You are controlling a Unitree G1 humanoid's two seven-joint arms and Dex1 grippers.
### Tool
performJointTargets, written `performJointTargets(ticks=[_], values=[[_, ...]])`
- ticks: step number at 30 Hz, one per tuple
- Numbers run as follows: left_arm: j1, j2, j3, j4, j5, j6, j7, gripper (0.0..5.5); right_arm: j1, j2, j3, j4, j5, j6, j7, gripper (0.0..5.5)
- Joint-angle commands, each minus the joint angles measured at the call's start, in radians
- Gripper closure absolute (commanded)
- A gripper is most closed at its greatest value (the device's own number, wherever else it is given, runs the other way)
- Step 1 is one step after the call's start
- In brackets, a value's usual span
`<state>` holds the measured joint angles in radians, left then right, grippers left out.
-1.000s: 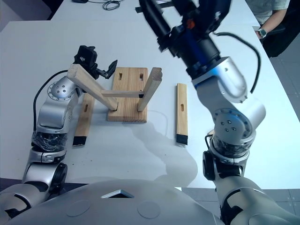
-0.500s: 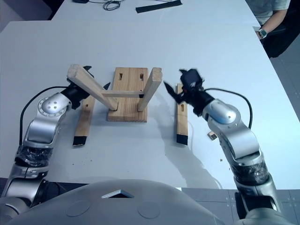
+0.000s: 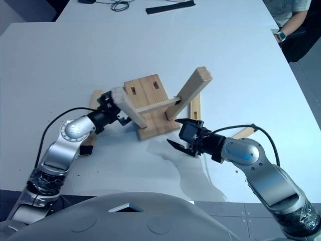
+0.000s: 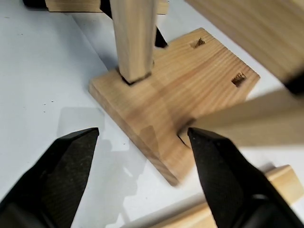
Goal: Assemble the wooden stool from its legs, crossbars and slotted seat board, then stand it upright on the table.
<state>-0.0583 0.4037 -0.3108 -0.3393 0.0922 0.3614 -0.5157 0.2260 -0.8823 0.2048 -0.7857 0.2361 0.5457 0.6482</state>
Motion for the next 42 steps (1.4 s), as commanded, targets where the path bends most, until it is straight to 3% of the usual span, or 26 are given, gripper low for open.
performJointTargets(ticks=[1,8,11,14,19,29,35,42], values=[[-0.037,-0.045,-0.059,0.002,0.027,0.025,0.012,0.72,0.029,-0.042,0.043,-0.003,-0.029,-0.013,0.060,2.05],[-0.066,-0.079,-0.037,-0.045,-0.050,0.119,-0.018,0.72,0.034,-0.029,0.055,0.036,-0.073,-0.032,0.075,2.05],[-0.188,-0.072,0.019,0.035,-0.072,0.083,-0.035,0.72,0.051,-0.030,0.082,0.035,-0.093,-0.036,0.081,2.05],[-0.390,-0.071,0.057,0.275,-0.057,-0.076,-0.043,0.72,0.067,-0.031,0.113,0.051,-0.132,-0.041,0.080,2.05],[-0.600,-0.088,0.018,0.763,0.012,-0.455,-0.056,0.72,0.053,-0.036,0.148,0.090,-0.181,-0.057,0.099,2.05],[-0.573,-0.053,-0.134,1.228,0.214,-0.950,-0.046,0.72,-0.016,0.031,0.189,0.100,-0.206,-0.045,0.116,2.05],[-0.534,0.001,-0.129,1.260,0.216,-1.032,-0.069,0.72,-0.011,0.062,0.194,0.103,-0.230,-0.022,0.087,2.05],[-0.387,0.071,-0.080,1.029,0.101,-0.940,-0.172,0.72,0.037,0.113,0.265,0.046,-0.270,0.027,0.040,2.05]])
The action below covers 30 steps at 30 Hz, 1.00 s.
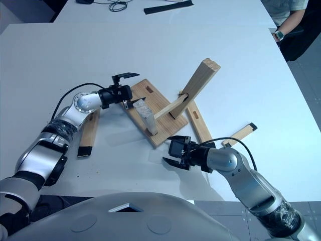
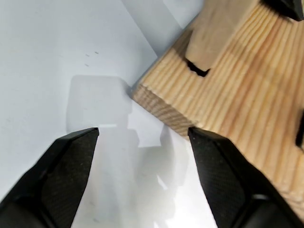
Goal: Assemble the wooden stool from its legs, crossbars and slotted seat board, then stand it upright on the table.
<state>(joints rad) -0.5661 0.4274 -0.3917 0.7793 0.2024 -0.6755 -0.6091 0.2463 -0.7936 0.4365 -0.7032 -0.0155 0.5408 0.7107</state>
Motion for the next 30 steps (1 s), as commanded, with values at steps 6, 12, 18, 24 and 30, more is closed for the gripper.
performJointTargets(ticks=[6,12,18,24,30], values=[[0.302,0.094,0.065,-0.388,-0.082,0.292,-0.075,0.72,0.014,0.094,0.043,-0.021,-0.060,0.093,-0.100,2.05],[0.398,0.095,0.091,-0.534,-0.088,0.417,-0.053,0.72,-0.014,0.209,0.025,0.033,-0.111,0.168,-0.234,2.05],[0.430,0.094,0.091,-0.580,-0.082,0.464,-0.052,0.72,-0.051,0.286,-0.029,0.095,-0.134,0.203,-0.328,2.05],[0.416,0.076,0.078,-0.630,-0.093,0.514,-0.065,0.72,-0.102,0.365,-0.061,0.159,-0.141,0.204,-0.396,2.05],[0.404,0.043,0.055,-0.708,-0.120,0.591,-0.088,0.72,-0.189,0.433,-0.075,0.260,-0.158,0.175,-0.439,2.05]])
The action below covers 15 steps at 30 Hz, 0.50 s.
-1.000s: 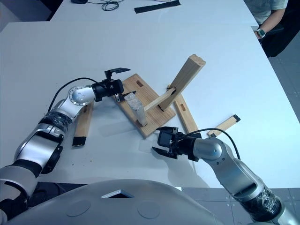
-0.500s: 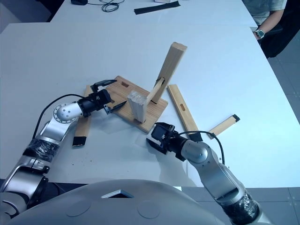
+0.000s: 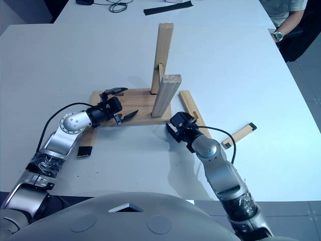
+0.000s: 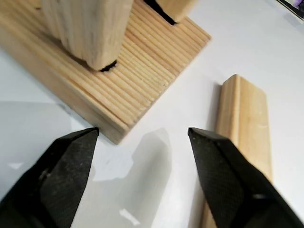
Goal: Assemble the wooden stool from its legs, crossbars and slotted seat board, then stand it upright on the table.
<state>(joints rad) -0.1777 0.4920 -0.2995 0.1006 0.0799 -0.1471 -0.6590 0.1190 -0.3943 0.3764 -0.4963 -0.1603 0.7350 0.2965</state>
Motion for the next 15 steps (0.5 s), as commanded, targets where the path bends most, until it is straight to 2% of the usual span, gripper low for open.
performJointTargets(ticks=[1,10,15], values=[[0.013,-0.026,-0.042,-0.040,0.000,0.075,-0.043,0.72,-0.076,0.042,-0.014,0.068,-0.016,-0.025,-0.029,2.05],[0.041,-0.068,-0.067,-0.226,-0.091,0.289,-0.110,0.72,-0.174,0.118,-0.003,0.199,-0.040,-0.092,-0.069,2.05],[-0.055,-0.065,0.044,-0.267,-0.180,0.420,-0.107,0.72,-0.129,0.099,-0.008,0.179,-0.059,-0.115,-0.068,2.05]])
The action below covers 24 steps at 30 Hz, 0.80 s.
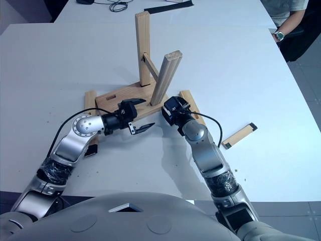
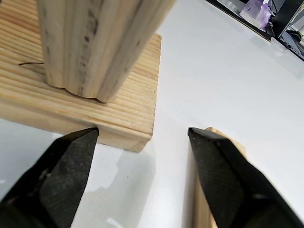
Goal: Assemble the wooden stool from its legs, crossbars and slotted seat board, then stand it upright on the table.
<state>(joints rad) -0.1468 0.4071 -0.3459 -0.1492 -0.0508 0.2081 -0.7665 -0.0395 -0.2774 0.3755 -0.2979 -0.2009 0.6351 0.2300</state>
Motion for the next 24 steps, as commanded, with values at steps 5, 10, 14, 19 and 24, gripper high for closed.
performJointTargets(ticks=[5,10,14,19,24], values=[[-0.271,0.105,0.215,0.237,0.001,-0.040,0.055,0.72,0.097,-0.056,0.014,-0.109,-0.041,-0.004,0.021,2.05],[-0.481,0.132,0.178,0.733,0.186,-0.355,0.225,0.72,0.175,-0.106,0.081,-0.239,-0.049,0.032,0.090,2.05],[-0.579,0.098,0.104,1.018,0.316,-0.542,0.361,0.72,0.192,-0.154,0.116,-0.298,-0.055,0.035,0.146,2.05],[-0.627,0.086,-0.014,1.265,0.475,-0.693,0.445,0.72,0.190,-0.185,0.116,-0.335,-0.048,0.060,0.187,2.05],[-0.596,0.109,-0.080,1.339,0.533,-0.835,0.355,0.72,0.199,-0.191,0.100,-0.331,-0.046,0.078,0.186,2.05]])
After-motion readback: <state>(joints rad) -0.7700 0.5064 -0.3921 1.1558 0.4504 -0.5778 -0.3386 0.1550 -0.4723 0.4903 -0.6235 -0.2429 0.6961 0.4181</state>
